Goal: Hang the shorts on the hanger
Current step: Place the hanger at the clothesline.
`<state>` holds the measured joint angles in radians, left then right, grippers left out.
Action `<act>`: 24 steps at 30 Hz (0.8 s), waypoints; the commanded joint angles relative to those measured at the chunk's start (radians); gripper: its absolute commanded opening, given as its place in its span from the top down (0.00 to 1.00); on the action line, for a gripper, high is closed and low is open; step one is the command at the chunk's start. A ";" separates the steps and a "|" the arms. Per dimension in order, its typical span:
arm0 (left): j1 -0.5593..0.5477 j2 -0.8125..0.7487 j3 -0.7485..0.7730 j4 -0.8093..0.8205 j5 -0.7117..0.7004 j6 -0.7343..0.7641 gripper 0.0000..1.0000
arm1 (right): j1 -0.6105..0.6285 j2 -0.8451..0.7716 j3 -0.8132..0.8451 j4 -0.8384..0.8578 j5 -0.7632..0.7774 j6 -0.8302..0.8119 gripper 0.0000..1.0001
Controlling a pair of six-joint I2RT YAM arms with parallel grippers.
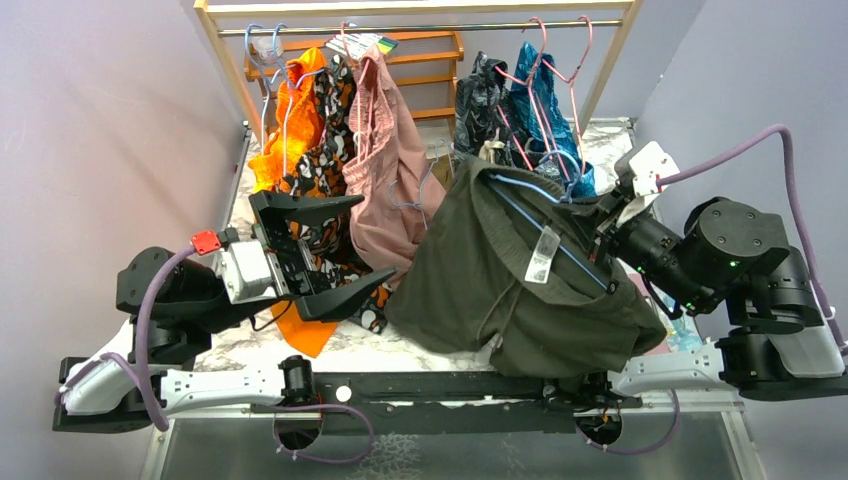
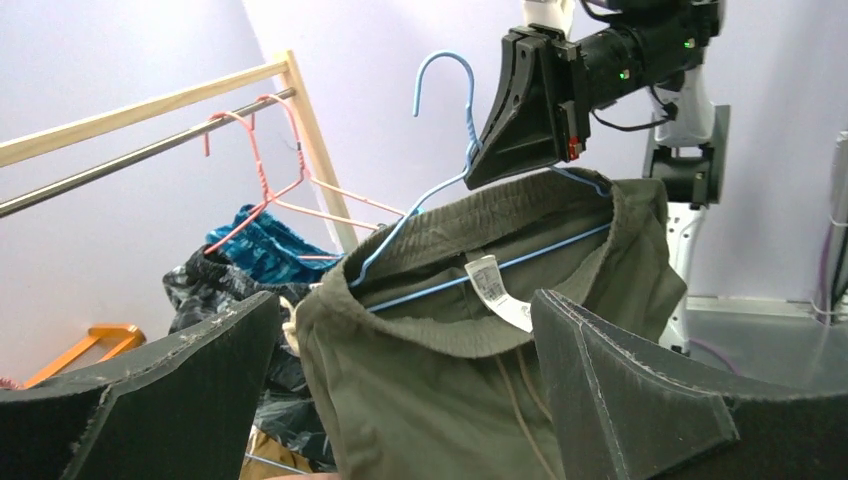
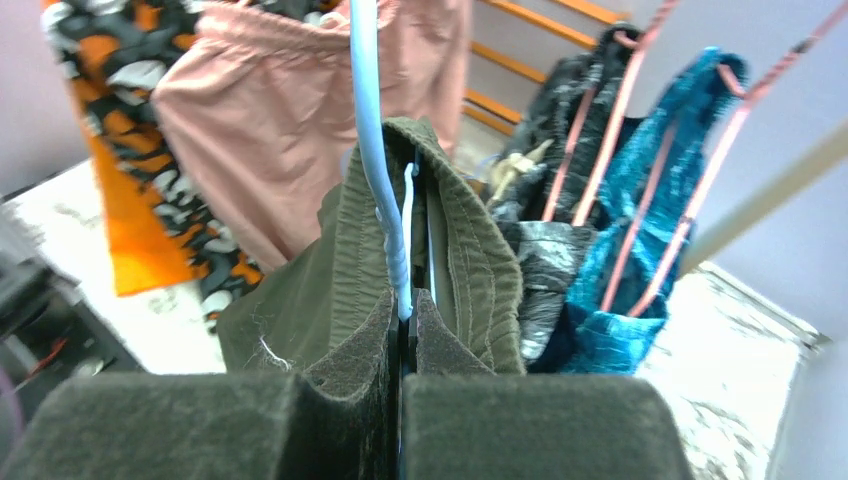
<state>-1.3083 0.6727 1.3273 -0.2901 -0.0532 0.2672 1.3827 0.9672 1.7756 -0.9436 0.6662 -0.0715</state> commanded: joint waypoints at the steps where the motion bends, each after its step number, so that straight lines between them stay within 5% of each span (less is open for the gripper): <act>1: 0.003 0.006 -0.043 0.036 -0.091 0.008 0.01 | 0.004 0.023 0.028 0.137 0.262 -0.026 0.99; 11: 0.003 0.017 -0.139 0.061 -0.147 -0.010 0.02 | 0.004 0.167 0.176 0.086 0.081 -0.066 0.99; 24: 0.003 0.134 -0.244 0.212 -0.216 -0.090 0.15 | 0.004 0.130 0.374 -0.184 -0.430 0.008 0.99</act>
<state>-1.3083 0.8021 1.0863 -0.1501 -0.2115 0.2001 1.3827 1.1763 2.0811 -1.0878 0.4503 -0.0822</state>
